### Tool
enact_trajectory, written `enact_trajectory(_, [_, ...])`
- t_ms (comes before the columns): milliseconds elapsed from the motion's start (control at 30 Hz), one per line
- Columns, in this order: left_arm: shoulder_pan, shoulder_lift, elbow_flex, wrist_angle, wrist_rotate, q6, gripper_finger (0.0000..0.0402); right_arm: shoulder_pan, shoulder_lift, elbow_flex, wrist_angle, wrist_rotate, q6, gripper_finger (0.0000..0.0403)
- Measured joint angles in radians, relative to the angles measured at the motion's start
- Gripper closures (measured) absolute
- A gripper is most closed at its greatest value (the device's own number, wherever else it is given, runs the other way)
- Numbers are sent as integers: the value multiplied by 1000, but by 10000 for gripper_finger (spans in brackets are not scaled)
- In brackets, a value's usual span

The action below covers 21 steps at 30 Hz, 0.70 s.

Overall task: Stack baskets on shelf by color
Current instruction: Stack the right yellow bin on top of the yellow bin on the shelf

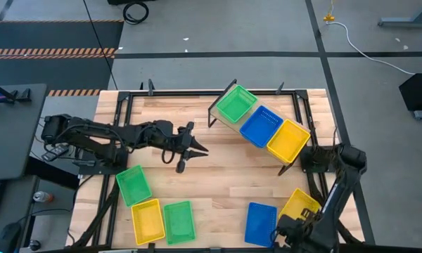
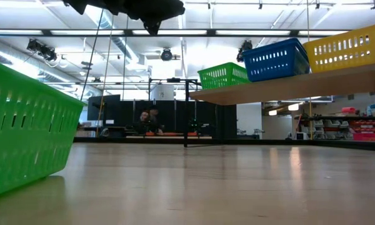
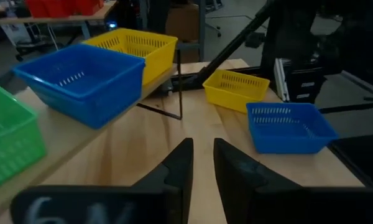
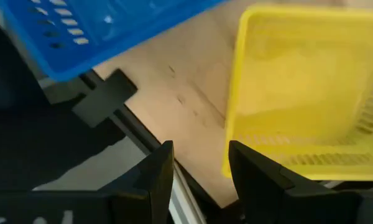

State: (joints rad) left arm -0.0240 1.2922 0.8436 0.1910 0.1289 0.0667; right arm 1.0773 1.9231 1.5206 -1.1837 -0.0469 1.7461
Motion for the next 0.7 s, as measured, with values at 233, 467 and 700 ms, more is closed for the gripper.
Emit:
enact_trajectory(233, [-26, 0, 0, -68, -65, -4, 350, 7, 39, -1, 1, 23, 98, 241])
enact_trajectory(467, [-43, 0, 0, -69, -64, -3, 351, 41, 39, -12, -21, 53, 164, 241])
enact_trajectory(700, [-40, 0, 0, -71, -65, 3, 349, 72, 40, -68, -3, 54, 189, 241])
